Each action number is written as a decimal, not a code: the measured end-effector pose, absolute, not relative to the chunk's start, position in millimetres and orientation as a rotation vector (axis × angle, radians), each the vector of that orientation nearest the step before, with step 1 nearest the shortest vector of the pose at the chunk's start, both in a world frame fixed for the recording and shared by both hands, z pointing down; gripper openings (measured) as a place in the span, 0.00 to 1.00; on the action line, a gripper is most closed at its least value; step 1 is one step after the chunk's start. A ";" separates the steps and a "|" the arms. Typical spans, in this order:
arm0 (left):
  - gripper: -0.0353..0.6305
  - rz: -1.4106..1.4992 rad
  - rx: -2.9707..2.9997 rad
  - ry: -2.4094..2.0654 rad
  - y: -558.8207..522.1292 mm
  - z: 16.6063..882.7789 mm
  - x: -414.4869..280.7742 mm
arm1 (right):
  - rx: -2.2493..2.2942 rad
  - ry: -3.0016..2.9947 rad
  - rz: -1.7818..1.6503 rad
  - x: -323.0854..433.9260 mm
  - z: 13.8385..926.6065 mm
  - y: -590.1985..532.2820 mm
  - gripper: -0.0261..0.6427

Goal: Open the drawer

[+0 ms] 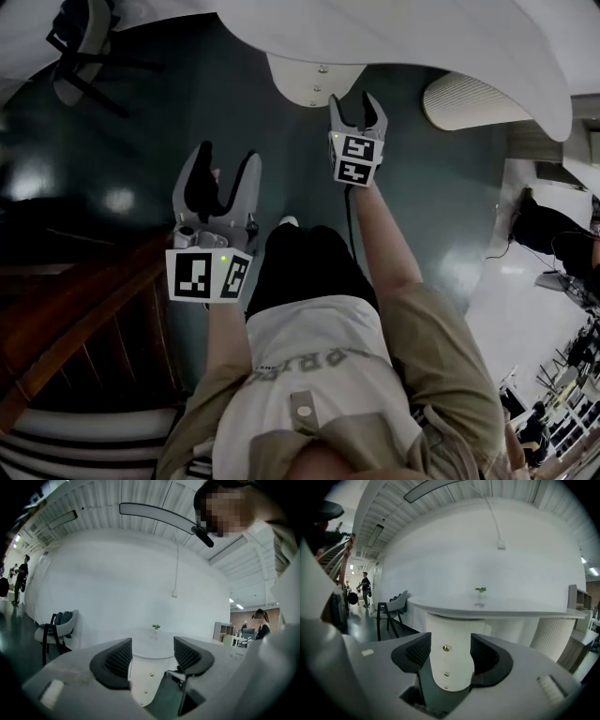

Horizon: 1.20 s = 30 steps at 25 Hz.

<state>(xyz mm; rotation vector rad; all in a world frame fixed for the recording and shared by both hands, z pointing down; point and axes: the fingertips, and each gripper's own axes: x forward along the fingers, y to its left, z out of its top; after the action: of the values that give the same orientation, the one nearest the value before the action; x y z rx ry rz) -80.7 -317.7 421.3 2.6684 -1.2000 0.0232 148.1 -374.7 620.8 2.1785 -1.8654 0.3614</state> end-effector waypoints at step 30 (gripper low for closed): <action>0.48 0.025 2.570 -1.250 -350.9 558.8 -113.1 | 2.260 -1.727 0.363 154.4 753.2 -504.4 0.32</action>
<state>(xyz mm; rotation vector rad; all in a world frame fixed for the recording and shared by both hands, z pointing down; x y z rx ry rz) -113.1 -350.9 558.8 2.5699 -1.2502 0.0246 154.4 -504.4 753.2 2.2600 -1.7272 0.3634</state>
